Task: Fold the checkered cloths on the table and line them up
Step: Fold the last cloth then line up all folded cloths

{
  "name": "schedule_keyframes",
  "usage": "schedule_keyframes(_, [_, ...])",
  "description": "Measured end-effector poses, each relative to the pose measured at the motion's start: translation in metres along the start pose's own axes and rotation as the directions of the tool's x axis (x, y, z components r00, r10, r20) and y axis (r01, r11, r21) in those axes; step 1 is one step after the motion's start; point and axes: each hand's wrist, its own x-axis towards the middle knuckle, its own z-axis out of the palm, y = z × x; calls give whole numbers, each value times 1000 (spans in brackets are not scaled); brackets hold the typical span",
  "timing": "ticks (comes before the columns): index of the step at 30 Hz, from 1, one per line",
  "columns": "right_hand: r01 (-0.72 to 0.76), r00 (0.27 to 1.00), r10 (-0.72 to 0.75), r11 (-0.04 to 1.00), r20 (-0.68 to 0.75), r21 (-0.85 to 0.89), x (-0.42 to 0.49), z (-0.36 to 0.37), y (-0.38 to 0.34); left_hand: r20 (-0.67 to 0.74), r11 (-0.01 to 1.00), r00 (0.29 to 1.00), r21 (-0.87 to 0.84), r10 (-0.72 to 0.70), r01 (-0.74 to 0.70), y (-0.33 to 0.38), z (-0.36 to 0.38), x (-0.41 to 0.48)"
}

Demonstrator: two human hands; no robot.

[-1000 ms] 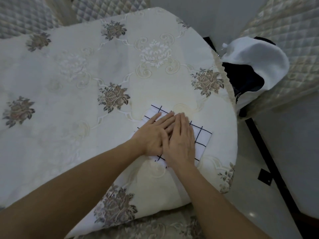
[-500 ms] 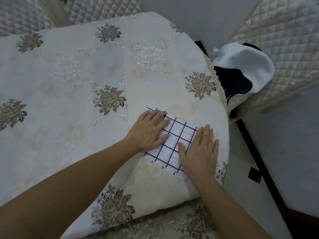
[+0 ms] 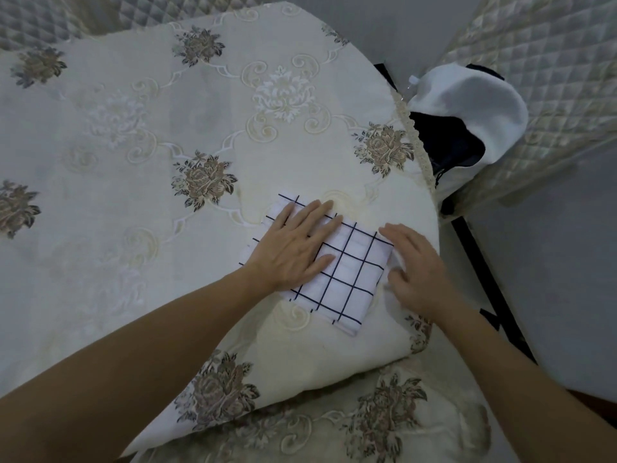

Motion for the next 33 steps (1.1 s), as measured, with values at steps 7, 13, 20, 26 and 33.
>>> schedule_keyframes(7, [163,985,-155,979,70,-121,-11,4,13,32,1000,999,-6,-7,7,16,10,3])
schedule_keyframes(13, [396,904,-420,893,-80,-211,-9,16,20,37,1000,999,10,7,-7,15,12,4])
schedule_keyframes(20, [461,864,-497,846,-84,-267,-17,10,31,48,1000,999,16,3,-4,16,12,4])
schedule_keyframes(26, [400,874,-458,868,-164,-294,-21,1,11,37,1000,999,23,4,-5,16,12,4])
schedule_keyframes(33, [-116,991,98,968,-87,-221,34,62,-91,64,1000,998,-14,24,-23,15,17,2])
